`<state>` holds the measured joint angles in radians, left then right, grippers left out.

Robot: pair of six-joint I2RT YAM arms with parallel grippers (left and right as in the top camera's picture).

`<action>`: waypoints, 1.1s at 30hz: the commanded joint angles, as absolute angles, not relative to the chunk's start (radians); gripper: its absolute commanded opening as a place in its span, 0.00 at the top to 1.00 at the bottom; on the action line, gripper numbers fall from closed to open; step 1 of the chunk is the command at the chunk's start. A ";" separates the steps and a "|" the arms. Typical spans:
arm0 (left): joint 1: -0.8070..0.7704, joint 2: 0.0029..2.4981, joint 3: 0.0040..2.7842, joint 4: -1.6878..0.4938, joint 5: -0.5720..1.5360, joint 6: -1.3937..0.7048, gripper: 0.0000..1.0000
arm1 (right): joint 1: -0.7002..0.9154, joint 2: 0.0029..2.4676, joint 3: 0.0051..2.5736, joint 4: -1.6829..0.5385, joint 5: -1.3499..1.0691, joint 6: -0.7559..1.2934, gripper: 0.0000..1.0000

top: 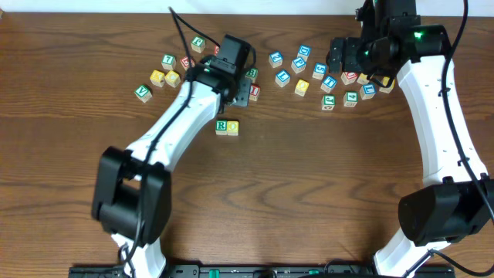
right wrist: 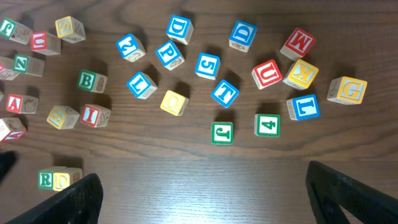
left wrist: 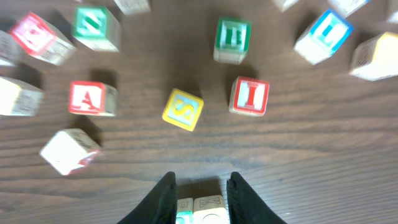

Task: Spell out ROBOT
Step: 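Raise the left gripper and retract it to the upper left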

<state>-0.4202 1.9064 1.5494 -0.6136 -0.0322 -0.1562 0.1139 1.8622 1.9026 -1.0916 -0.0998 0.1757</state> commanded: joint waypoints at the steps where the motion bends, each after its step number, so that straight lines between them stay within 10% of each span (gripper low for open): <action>1: -0.388 1.826 1.576 -0.622 -0.041 -0.149 0.71 | 0.121 1.864 1.920 -1.093 -0.096 0.186 0.01; 22: -0.162 1.651 1.576 -0.810 -0.041 -0.145 0.61 | 0.126 1.864 1.920 -1.029 -0.150 0.186 0.01; 33: -0.140 1.651 1.576 -0.807 -0.046 -0.123 0.29 | 0.161 1.884 1.920 -1.038 -0.073 0.292 0.03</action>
